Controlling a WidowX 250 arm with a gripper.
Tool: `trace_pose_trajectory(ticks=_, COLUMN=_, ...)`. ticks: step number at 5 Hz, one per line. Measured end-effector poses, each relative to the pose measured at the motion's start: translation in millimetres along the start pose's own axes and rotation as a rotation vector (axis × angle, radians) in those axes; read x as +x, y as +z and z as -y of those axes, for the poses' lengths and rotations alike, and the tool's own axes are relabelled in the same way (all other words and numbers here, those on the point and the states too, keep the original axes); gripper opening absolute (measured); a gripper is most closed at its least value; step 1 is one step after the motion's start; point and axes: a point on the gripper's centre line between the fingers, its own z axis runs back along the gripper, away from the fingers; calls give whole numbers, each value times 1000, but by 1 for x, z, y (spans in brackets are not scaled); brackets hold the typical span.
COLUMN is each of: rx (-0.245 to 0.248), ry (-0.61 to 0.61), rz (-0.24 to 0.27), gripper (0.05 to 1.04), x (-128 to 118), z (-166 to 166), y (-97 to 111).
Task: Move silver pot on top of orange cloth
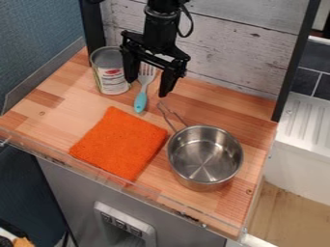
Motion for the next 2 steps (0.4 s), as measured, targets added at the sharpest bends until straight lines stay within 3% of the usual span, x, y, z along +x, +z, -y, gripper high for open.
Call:
trace_pose_trajectory(ticks=1, rx=-6, ry=-3, rz=-36, gripper=1000, x=-3, z=3, y=-12)
trace_pose_trajectory(ticks=2, rx=-26, ry=-116, rz=-35, gripper=1000, x=-20, z=40, y=-10)
